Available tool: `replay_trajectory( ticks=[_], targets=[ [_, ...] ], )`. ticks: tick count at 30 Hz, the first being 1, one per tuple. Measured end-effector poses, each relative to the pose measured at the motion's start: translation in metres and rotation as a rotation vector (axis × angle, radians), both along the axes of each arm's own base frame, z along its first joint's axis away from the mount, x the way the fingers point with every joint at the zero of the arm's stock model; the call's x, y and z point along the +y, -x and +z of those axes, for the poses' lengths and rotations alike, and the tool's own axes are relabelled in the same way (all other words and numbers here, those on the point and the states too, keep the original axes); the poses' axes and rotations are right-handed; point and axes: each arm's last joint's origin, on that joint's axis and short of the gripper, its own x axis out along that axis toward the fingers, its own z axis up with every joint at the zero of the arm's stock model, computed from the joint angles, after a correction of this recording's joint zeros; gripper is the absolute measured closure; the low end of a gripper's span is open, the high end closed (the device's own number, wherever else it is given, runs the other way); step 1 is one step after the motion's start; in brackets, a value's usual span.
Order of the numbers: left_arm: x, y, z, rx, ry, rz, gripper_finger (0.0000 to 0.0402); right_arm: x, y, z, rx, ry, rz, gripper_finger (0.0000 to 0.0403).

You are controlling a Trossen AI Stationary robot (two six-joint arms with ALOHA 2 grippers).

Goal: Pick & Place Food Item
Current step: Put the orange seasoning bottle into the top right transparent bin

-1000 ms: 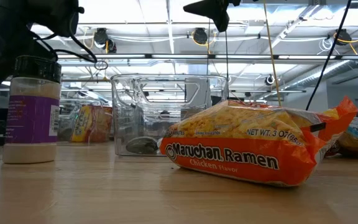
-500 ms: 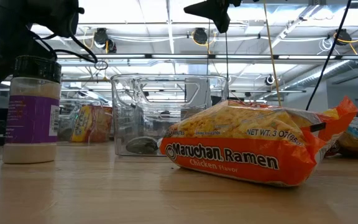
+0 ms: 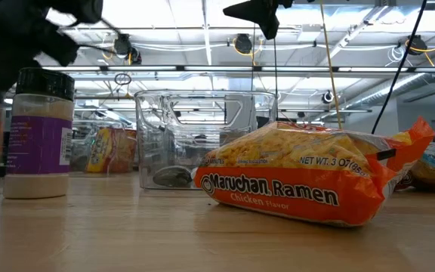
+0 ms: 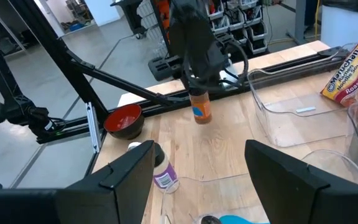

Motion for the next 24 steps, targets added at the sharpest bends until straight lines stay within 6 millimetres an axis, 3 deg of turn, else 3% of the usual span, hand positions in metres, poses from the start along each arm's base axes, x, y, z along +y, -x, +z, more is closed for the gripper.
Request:
replay_trajectory(
  ticks=[9,16,24],
  targets=[
    [0.001,-0.014,0.052,-0.211,-0.012,-0.033,0.0198,0.000,0.000,0.000,-0.001,0.004,0.000,0.0161],
    [0.015,-0.024,0.089,-0.311,-0.026,0.018,0.0198,0.000,0.000,0.000,-0.001,0.004,0.001,0.0161],
    [0.042,-0.075,0.117,-0.392,-0.086,-0.079,0.0198,0.000,0.000,0.000,-0.001,0.007,0.001,0.0161]
  ],
)
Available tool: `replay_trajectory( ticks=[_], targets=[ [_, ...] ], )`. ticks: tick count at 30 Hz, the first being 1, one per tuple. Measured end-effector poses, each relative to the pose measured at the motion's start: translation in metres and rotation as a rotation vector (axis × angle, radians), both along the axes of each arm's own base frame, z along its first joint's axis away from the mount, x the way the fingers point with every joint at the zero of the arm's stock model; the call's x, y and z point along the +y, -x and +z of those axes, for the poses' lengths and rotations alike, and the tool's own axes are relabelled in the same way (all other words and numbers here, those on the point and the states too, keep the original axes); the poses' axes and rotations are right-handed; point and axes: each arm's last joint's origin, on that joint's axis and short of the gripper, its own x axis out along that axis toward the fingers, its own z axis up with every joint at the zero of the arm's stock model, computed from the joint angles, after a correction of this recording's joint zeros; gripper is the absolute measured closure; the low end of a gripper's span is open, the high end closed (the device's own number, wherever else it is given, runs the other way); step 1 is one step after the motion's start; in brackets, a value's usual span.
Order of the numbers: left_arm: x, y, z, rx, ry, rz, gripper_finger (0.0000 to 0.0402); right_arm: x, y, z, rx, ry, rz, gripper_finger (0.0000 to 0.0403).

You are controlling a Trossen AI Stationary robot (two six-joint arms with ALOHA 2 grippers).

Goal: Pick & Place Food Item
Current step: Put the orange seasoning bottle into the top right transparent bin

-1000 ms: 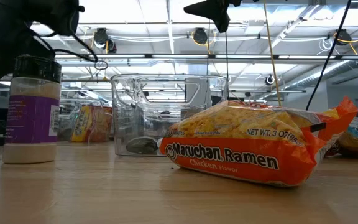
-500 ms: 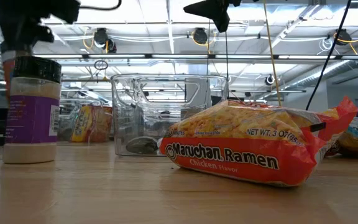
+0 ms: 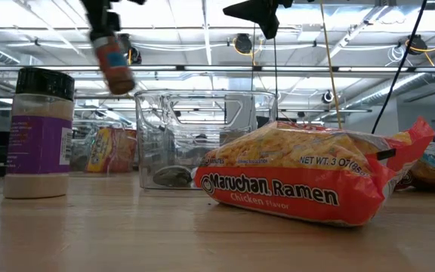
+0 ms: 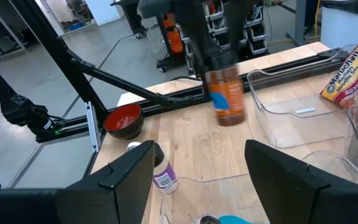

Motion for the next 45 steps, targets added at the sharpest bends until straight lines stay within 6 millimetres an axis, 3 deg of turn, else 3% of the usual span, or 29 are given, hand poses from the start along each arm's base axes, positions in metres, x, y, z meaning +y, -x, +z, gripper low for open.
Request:
replay_trajectory(
  ticks=[8,18,35,45],
  targets=[
    [0.049,-0.052,0.018,-0.070,-0.084,-0.050,0.0198,0.000,0.003,-0.010,0.107,-0.007,-0.005,0.0161],
    [0.110,-0.078,0.042,-0.171,-0.232,0.002,0.0199,0.000,0.009,-0.024,0.263,-0.003,-0.003,0.0161],
    [0.199,-0.087,-0.019,0.033,-0.216,0.145,0.0199,-0.039,0.029,-0.020,0.333,0.098,-0.077,0.0161],
    [0.204,-0.100,-0.040,0.090,-0.217,0.032,0.0199,-0.058,0.036,-0.020,0.350,0.067,-0.079,0.0161]
  ],
)
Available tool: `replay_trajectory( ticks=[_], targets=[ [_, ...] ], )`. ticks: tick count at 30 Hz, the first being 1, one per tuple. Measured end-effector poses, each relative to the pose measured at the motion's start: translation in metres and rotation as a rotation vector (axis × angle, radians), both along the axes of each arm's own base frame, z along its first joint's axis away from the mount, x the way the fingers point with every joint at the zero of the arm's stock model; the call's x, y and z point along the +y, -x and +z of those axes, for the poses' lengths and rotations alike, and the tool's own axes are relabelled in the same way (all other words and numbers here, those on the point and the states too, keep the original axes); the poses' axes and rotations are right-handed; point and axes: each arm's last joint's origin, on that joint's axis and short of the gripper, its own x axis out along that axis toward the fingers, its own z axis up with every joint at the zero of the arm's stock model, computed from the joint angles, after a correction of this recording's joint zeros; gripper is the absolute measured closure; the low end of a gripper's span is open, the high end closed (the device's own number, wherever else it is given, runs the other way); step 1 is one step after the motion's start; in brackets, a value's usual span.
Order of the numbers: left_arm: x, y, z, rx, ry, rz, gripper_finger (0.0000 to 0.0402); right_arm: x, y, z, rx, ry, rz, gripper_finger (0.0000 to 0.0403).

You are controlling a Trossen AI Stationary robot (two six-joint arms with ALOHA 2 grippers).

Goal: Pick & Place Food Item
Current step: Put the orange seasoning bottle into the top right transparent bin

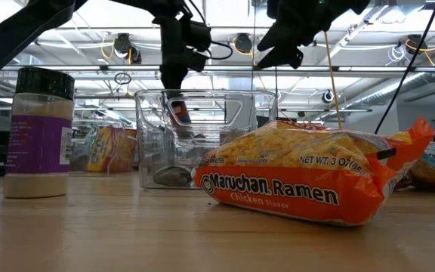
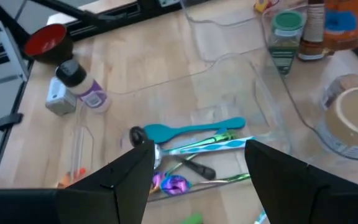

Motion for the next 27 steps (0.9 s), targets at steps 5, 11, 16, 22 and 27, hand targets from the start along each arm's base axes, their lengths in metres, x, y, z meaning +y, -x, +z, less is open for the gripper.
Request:
replay_trajectory(
  ticks=[5,11,16,22,27],
  targets=[
    [0.008,-0.003,-0.012,0.067,-0.028,-0.080,0.0199,-0.010,0.002,0.000,-0.005,0.001,-0.039,0.0161],
    [0.023,-0.005,-0.031,0.118,-0.027,-0.128,0.0199,-0.023,0.003,0.004,-0.045,-0.035,-0.118,0.0161],
    [0.038,-0.002,-0.041,0.118,-0.026,-0.103,0.0199,-0.030,0.005,0.004,-0.053,-0.065,-0.167,0.0161],
    [0.038,-0.006,-0.042,0.112,-0.037,-0.130,0.0199,-0.031,0.005,0.004,-0.055,-0.071,-0.177,0.0161],
    [0.033,-0.011,-0.045,0.118,-0.033,-0.154,0.0199,-0.031,0.005,0.004,-0.055,-0.071,-0.177,0.0161]
  ],
)
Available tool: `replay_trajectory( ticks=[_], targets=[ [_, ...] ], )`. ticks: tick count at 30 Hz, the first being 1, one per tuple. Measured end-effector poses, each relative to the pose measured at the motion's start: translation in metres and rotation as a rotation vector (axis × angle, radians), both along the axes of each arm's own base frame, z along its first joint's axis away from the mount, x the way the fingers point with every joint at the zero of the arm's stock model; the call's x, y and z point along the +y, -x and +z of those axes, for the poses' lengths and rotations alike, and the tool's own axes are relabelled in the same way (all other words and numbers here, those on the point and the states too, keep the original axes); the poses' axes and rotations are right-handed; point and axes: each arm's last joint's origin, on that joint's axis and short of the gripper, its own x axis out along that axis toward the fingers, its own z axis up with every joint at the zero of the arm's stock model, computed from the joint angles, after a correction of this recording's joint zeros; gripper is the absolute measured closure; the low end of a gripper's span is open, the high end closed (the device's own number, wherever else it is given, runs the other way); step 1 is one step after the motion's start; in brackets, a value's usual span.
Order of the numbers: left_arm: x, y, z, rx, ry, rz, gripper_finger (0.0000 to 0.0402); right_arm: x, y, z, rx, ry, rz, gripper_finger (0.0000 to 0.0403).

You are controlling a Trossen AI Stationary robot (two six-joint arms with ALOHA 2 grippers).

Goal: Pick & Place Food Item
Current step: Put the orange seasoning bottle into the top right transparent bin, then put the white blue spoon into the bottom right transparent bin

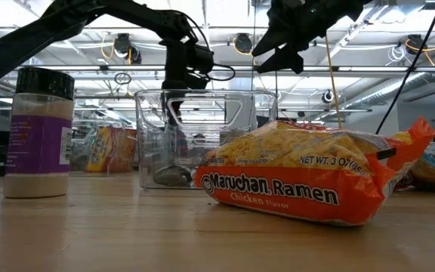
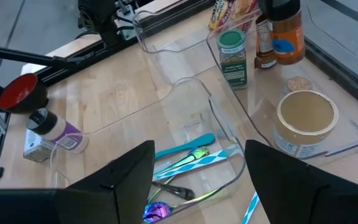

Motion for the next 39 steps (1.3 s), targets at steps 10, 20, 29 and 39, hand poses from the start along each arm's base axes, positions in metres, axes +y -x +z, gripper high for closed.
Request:
replay_trajectory(
  ticks=[10,20,29,39],
  targets=[
    [-0.004,-0.014,-0.024,0.055,0.038,-0.028,0.0199,0.003,0.000,-0.001,0.006,-0.004,0.013,0.0161],
    [-0.001,-0.018,-0.036,0.080,0.046,-0.024,0.0199,0.003,0.000,-0.002,0.022,-0.005,0.016,0.0161],
    [0.001,-0.018,-0.037,0.093,0.015,-0.003,0.0159,0.003,0.000,-0.007,0.022,-0.002,0.019,0.0161],
    [0.000,-0.020,-0.038,0.102,-0.019,0.024,0.0145,0.005,0.005,-0.038,0.082,-0.087,-0.011,0.0161]
  ],
)
